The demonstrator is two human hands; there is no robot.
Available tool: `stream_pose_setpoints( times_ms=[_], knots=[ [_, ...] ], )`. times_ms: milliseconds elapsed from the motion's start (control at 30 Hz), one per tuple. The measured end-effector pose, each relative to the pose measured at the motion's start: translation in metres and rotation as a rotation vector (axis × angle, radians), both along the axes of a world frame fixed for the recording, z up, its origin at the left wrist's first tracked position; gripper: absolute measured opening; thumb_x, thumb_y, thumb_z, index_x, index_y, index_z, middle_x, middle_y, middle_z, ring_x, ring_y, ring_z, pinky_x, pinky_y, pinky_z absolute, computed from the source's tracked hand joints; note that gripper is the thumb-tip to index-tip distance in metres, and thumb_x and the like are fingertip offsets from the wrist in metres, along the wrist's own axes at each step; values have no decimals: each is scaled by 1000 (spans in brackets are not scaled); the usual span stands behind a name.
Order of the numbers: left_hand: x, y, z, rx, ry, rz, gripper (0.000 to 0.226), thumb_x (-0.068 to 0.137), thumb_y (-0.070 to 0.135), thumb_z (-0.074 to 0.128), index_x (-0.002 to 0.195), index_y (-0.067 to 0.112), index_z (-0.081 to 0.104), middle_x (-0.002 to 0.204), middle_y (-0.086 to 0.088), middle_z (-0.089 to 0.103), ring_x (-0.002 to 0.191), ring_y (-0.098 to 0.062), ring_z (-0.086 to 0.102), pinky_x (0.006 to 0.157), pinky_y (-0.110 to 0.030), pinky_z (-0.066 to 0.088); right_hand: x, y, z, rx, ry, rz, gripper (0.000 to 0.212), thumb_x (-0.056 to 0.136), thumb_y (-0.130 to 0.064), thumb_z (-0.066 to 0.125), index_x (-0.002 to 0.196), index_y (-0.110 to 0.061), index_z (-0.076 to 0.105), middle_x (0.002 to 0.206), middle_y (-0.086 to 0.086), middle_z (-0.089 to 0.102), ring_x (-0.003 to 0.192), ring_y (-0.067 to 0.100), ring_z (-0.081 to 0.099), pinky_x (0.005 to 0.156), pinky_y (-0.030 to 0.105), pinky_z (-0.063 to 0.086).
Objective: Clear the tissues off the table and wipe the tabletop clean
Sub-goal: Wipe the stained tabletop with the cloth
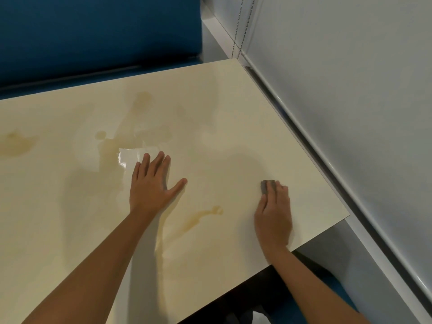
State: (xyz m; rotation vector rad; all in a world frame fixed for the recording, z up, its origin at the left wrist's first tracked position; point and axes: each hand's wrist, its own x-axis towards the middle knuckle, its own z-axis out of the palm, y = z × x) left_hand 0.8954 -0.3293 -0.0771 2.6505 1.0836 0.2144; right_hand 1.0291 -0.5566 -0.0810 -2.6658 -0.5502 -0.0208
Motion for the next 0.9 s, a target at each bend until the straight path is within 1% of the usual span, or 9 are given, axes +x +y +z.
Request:
stream_pose_setpoints(
  times_ms=[133, 300, 367, 433, 533, 600, 700, 800, 900],
  knots=[
    [-5, -1, 0, -48, -8, -36, 87, 75, 71, 21, 142, 18, 37, 152, 1, 28, 144, -26, 11, 116, -39, 6, -31, 8, 3, -61, -59, 356, 44, 96, -24, 32, 135, -12, 48, 140, 5, 48, 134, 24, 38, 104, 38, 42],
    [-39, 7, 3, 3, -34, -72, 70, 77, 62, 38, 123, 12, 56, 136, -4, 50, 128, -32, 42, 106, -44, 33, -5, -35, 7, -96, -46, 861, 41, 99, -29, 34, 136, -18, 47, 144, -2, 42, 139, 14, 30, 112, 32, 28],
    [-60, 9, 4, 37, -35, -1, 72, 77, 63, 40, 122, 10, 56, 135, -7, 51, 125, -33, 43, 105, -44, 33, 9, -45, 8, -74, -23, 766, 42, 99, -34, 31, 136, -21, 47, 145, -5, 41, 139, 10, 28, 112, 33, 28],
    [-80, 8, 5, 63, -18, 70, 81, 78, 70, 36, 125, 8, 55, 137, -9, 49, 127, -33, 41, 108, -44, 30, 11, -40, 8, -15, 8, 484, 44, 98, -37, 29, 137, -24, 46, 145, -8, 40, 139, 8, 26, 112, 31, 28],
    [-101, 4, 3, 56, 26, 110, 92, 79, 79, 20, 128, 9, 53, 138, -10, 48, 130, -34, 37, 109, -46, 29, -5, -10, 4, 44, 28, 100, 48, 95, -30, 28, 138, -14, 44, 146, 4, 40, 139, 21, 27, 114, 37, 25],
    [-105, 1, 1, 72, 32, 103, 90, 81, 76, 19, 129, 8, 53, 137, -11, 49, 131, -34, 37, 108, -47, 30, -19, 15, 2, 56, 10, 21, 46, 96, -23, 30, 135, -6, 45, 142, 14, 43, 136, 33, 31, 112, 43, 27],
    [-103, -1, -1, 80, 28, 129, 82, 80, 71, 31, 129, 9, 53, 138, -9, 49, 132, -33, 35, 109, -47, 28, -43, 42, 1, 17, -32, 125, 43, 96, -20, 32, 131, -3, 50, 136, 17, 50, 130, 36, 40, 106, 46, 38],
    [-103, -3, 0, 52, 13, 155, 80, 75, 67, 36, 132, 13, 51, 141, -5, 46, 136, -30, 31, 111, -46, 25, -67, 47, 1, -13, -90, 382, 41, 95, -21, 35, 130, -8, 53, 136, 10, 52, 131, 29, 42, 102, 41, 44],
    [-104, -3, 0, 42, 0, 172, 80, 75, 68, 35, 133, 15, 49, 143, -2, 44, 138, -27, 28, 112, -44, 22, -64, 24, 4, -30, -108, 755, 40, 96, -19, 41, 135, -14, 47, 141, 3, 46, 136, 21, 35, 109, 34, 35]
  ],
)
